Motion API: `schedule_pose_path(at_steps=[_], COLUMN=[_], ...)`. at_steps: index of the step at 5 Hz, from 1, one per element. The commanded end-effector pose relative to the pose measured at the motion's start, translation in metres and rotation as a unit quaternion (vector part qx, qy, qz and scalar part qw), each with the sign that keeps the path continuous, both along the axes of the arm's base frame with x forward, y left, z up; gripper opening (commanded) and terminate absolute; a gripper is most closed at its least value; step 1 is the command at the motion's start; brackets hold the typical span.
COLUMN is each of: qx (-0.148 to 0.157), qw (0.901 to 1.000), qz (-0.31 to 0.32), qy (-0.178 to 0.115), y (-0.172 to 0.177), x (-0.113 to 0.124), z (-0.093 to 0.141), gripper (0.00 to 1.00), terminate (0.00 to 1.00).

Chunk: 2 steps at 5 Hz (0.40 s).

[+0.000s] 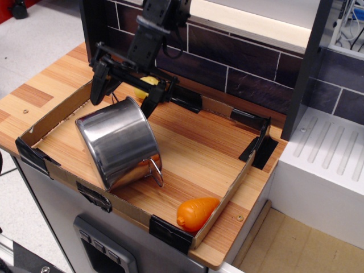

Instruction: Upright metal pot

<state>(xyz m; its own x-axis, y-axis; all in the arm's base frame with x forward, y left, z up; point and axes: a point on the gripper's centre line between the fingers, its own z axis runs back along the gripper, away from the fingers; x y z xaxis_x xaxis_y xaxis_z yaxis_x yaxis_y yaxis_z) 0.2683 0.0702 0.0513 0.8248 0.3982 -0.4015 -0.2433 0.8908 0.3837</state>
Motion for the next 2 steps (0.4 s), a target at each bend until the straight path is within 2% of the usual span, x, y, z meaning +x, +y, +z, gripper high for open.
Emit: schedule_pose_path(at_steps=[1, 2], qx=[0.008, 0.002], qw=[0.9996, 0.9997], qz=[-0.007, -0.004], qy=[-0.024, -0.026], y=[-0.0042, -0.0059], x=[-0.0052, -0.0064], z=[-0.0027, -0.0006], gripper=[1.0, 0.0], terminate=[0.0, 0.0])
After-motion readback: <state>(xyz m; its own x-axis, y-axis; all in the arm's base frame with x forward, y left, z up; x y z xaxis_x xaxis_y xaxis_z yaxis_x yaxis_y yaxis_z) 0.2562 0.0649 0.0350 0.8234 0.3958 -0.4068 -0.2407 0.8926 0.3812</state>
